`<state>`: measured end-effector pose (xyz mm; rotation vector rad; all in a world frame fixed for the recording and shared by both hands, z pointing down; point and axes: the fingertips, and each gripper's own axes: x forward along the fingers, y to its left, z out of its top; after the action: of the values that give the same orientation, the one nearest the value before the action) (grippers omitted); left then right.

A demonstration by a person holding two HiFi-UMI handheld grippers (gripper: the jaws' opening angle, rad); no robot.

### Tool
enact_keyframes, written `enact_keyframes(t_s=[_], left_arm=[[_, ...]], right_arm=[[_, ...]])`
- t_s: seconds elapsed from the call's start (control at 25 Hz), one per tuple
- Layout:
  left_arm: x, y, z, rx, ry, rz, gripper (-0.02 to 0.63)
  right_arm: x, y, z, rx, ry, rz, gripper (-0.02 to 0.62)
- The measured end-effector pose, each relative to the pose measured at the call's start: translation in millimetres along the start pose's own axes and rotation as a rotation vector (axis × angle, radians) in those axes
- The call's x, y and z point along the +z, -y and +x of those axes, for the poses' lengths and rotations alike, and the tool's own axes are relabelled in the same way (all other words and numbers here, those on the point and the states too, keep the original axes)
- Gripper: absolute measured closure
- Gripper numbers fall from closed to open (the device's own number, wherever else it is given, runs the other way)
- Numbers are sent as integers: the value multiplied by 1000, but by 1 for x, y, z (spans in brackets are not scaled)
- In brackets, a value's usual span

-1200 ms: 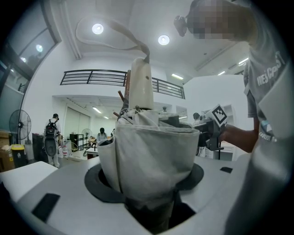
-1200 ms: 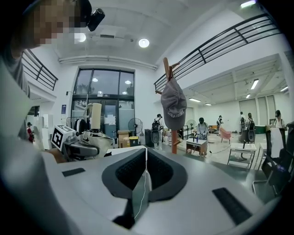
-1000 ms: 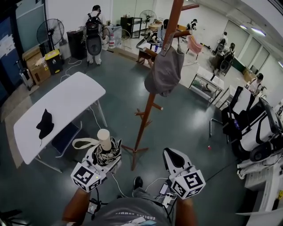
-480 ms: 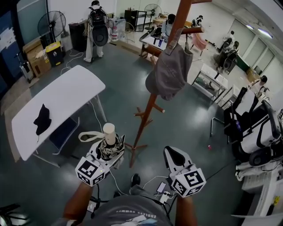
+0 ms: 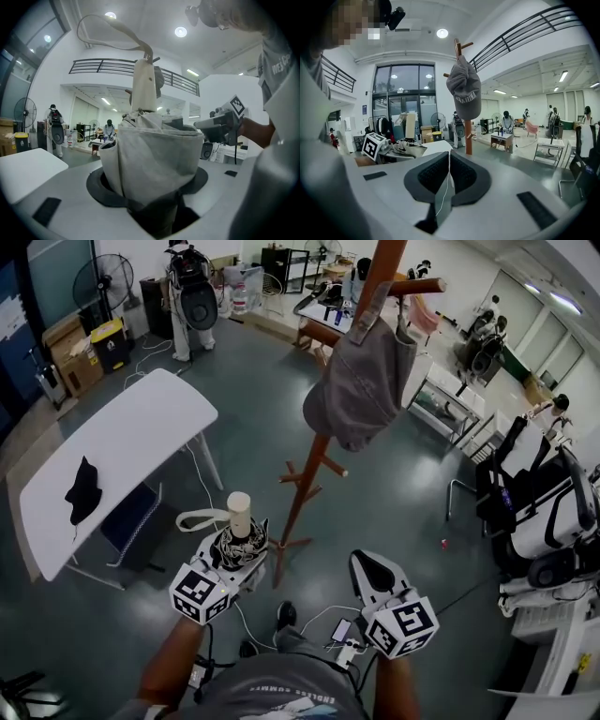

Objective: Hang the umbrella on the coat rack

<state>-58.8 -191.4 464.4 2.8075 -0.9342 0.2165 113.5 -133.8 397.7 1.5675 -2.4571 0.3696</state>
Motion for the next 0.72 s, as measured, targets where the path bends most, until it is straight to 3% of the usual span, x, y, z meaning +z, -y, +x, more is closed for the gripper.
enact_keyframes(t_s=[0.72], left_arm=[[-52, -12, 66, -50, -100, -64, 333]], right_arm=[[-18, 22, 15, -12, -46, 27, 565]])
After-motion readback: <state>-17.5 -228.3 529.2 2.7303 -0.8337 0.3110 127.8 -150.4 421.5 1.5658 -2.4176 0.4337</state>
